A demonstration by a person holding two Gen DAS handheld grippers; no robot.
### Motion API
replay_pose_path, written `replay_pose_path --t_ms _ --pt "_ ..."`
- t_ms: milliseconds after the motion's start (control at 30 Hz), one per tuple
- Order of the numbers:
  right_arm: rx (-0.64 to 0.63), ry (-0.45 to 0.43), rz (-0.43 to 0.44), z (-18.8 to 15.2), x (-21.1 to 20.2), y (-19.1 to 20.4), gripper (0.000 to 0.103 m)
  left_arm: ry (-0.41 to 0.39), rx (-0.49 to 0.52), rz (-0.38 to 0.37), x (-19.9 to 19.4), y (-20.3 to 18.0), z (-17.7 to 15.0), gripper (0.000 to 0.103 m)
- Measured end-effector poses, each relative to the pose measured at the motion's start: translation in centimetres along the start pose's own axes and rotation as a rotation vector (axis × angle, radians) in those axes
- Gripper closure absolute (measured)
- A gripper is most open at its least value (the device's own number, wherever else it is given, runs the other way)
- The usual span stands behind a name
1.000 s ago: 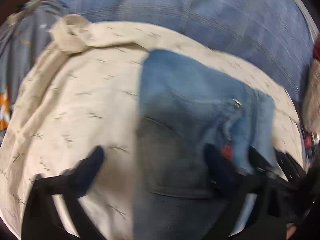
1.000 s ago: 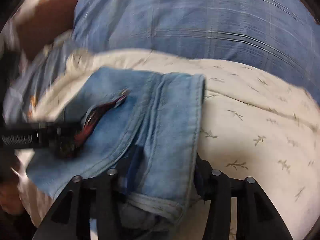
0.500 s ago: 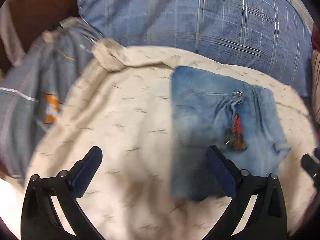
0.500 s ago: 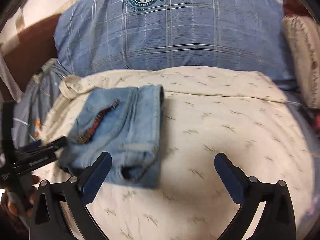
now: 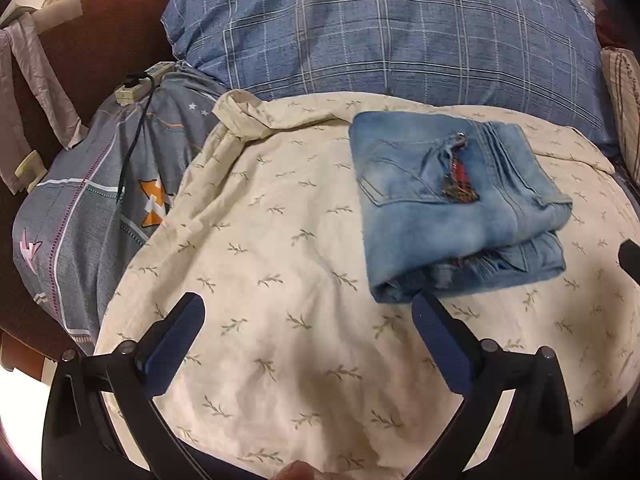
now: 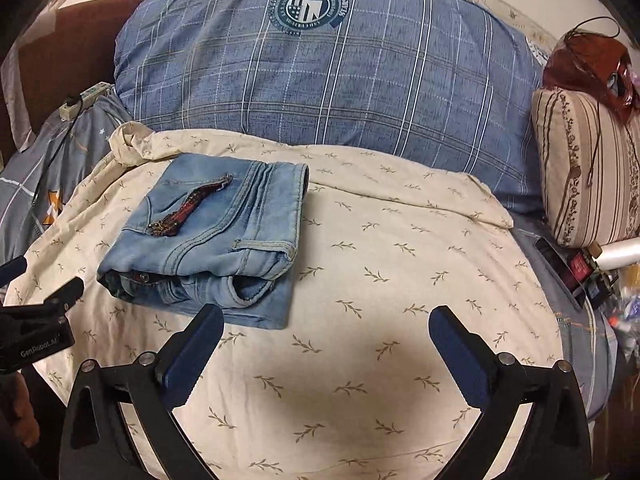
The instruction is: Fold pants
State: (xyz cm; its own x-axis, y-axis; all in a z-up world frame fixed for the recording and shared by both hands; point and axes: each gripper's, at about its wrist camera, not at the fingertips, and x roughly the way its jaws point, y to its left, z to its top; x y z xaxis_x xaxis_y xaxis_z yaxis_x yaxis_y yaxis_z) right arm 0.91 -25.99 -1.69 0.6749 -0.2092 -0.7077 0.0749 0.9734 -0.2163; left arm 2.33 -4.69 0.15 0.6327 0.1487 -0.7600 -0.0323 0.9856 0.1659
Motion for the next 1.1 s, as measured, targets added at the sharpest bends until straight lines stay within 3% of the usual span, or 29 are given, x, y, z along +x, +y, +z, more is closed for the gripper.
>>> replay_pose_path --t_ms 533,1100 --pt "0.052 0.017 0.002 -0.9 0.5 -1.3 0.0 0.01 0.007 -0.146 -1.8 -1.5 -0.2 0.0" --pt "0.088 0.012 -0.011 -1.9 0.1 -3.6 0.0 0.022 0.035 -0.248 -3.2 -3.3 -1.2 0.0"
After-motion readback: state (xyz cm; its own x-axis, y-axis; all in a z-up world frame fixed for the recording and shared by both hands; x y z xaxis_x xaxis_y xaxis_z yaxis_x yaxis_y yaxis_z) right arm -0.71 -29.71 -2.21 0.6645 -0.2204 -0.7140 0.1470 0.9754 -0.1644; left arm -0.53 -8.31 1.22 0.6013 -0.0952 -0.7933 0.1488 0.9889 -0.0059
